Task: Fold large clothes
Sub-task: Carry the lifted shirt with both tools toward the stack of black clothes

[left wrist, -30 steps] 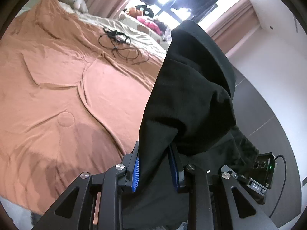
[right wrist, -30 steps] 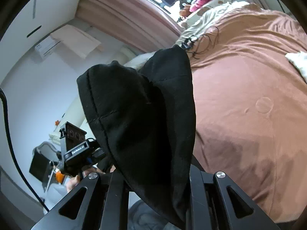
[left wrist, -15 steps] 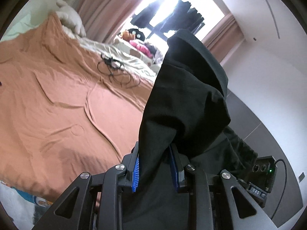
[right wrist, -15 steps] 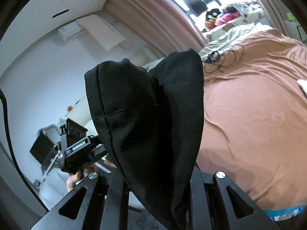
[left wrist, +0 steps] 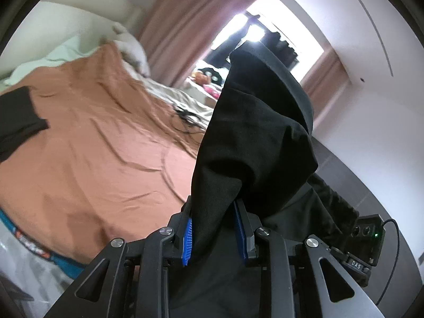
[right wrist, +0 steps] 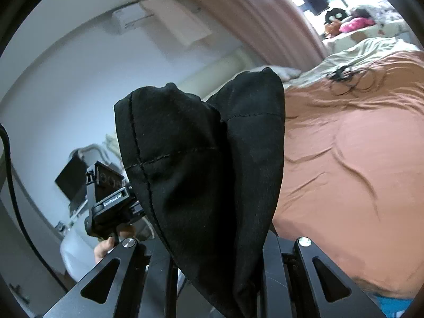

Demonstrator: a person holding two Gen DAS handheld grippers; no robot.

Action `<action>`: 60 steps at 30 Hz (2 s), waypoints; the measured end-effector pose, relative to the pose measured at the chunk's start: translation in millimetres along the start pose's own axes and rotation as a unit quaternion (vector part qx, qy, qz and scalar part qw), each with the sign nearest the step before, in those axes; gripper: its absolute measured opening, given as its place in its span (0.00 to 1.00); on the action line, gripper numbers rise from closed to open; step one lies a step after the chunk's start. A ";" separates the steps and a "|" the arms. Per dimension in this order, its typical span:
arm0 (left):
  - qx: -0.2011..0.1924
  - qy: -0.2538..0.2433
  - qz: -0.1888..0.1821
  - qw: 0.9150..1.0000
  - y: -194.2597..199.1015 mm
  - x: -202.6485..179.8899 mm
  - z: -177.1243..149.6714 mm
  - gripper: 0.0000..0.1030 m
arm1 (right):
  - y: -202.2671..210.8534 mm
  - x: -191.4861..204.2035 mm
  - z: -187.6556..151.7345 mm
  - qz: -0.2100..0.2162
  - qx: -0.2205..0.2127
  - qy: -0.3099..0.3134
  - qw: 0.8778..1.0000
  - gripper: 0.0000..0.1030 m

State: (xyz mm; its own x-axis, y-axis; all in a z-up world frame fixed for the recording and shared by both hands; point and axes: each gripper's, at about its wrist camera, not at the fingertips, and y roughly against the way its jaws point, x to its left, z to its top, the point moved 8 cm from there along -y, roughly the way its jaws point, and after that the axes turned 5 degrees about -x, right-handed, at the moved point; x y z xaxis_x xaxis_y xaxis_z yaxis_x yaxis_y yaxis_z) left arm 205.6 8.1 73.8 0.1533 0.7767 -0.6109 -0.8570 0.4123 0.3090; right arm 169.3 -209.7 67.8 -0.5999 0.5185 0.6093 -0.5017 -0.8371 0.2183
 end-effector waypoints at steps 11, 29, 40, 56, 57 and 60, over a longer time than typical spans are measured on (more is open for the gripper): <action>-0.035 0.038 0.040 0.998 53.7 72.5 20.5 0.27 | -74.5 39.9 -20.9 0.053 0.044 0.017 0.997 0.16; -0.085 0.035 0.082 0.992 112.5 173.5 90.1 0.27 | -198.8 104.9 -43.3 0.114 0.112 0.058 0.985 0.16; -0.097 0.021 0.122 0.988 124.4 240.1 149.0 0.27 | -295.2 138.0 -42.0 0.150 0.161 0.075 0.972 0.16; -0.164 0.022 0.206 0.964 213.2 347.0 251.4 0.27 | -454.0 244.6 -40.0 0.201 0.222 0.128 0.945 0.16; -0.165 0.026 0.215 0.962 219.3 355.3 255.0 0.27 | -463.4 248.7 -42.6 0.205 0.225 0.127 0.944 0.16; -0.165 0.027 0.238 0.957 230.5 374.3 263.3 0.27 | -490.7 259.0 -55.2 0.219 0.235 0.116 0.940 0.16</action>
State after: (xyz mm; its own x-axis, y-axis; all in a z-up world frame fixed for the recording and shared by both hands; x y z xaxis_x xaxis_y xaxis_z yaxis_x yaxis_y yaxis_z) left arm 194.9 519.2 108.3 -0.3110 0.8093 -0.4983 -0.9336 -0.1619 0.3198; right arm 225.7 344.9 76.4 -0.8322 0.0837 0.5481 0.1241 -0.9353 0.3313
